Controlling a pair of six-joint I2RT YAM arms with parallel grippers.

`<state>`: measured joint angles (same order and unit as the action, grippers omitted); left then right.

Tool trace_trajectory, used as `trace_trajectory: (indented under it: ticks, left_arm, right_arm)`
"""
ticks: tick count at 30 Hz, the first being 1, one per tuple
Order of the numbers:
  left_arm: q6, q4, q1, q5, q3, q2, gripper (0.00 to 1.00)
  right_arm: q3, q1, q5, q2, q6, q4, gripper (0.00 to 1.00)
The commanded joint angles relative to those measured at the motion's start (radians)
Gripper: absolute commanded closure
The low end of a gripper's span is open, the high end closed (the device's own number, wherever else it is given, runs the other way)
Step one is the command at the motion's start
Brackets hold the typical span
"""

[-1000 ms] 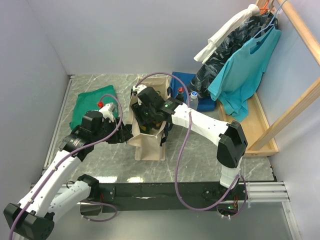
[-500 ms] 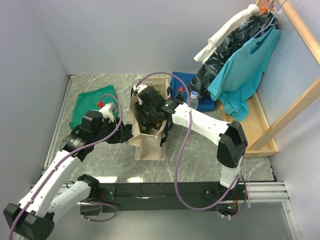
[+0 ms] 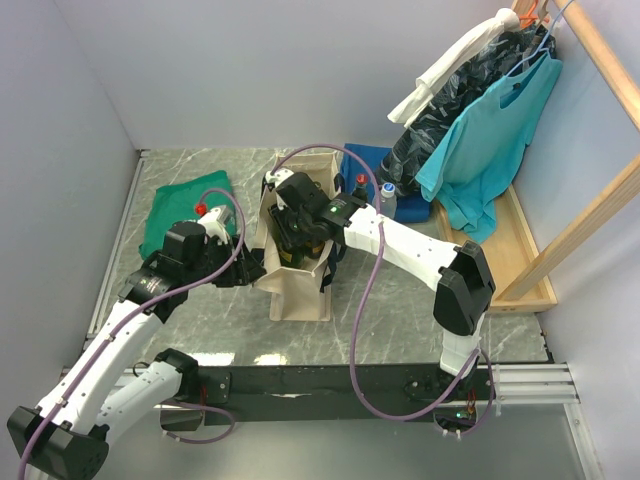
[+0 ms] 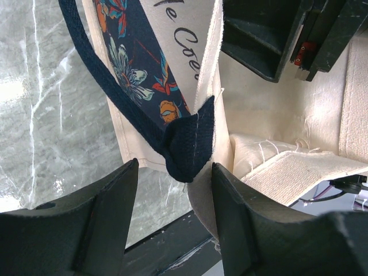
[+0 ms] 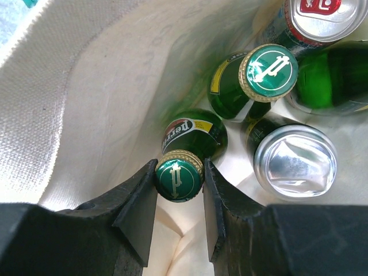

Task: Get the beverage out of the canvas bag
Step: Take out the drink from the canvas bag.

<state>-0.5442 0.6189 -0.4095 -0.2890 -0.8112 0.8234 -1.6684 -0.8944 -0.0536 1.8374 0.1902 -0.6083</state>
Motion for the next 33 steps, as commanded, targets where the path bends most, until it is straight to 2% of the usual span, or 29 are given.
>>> trace_trajectory:
  ticks: [1,12,20,24,33]
  left_arm:
    - [-0.005,0.044,-0.006,0.014,0.007,-0.010,0.40]
    - [-0.003,0.041,-0.006,0.007,0.009,-0.012,0.27]
    - [-0.005,0.041,-0.006,0.011,0.007,-0.017,0.23]
    - [0.009,0.031,-0.006,-0.018,0.012,-0.015,0.16]
    - [0.013,0.027,-0.006,-0.041,0.014,-0.024,0.06]
  right_arm:
    - [-0.082,-0.020,0.026,-0.066,-0.008,0.031,1.00]
    - [-0.119,-0.024,-0.006,-0.124,-0.017,0.047,1.00]
    - [-0.136,-0.028,-0.022,-0.135,-0.024,0.053,1.00]
    - [-0.128,-0.028,-0.023,-0.151,-0.023,0.067,1.00]
    - [-0.136,-0.029,-0.040,-0.171,-0.031,0.071,1.00]
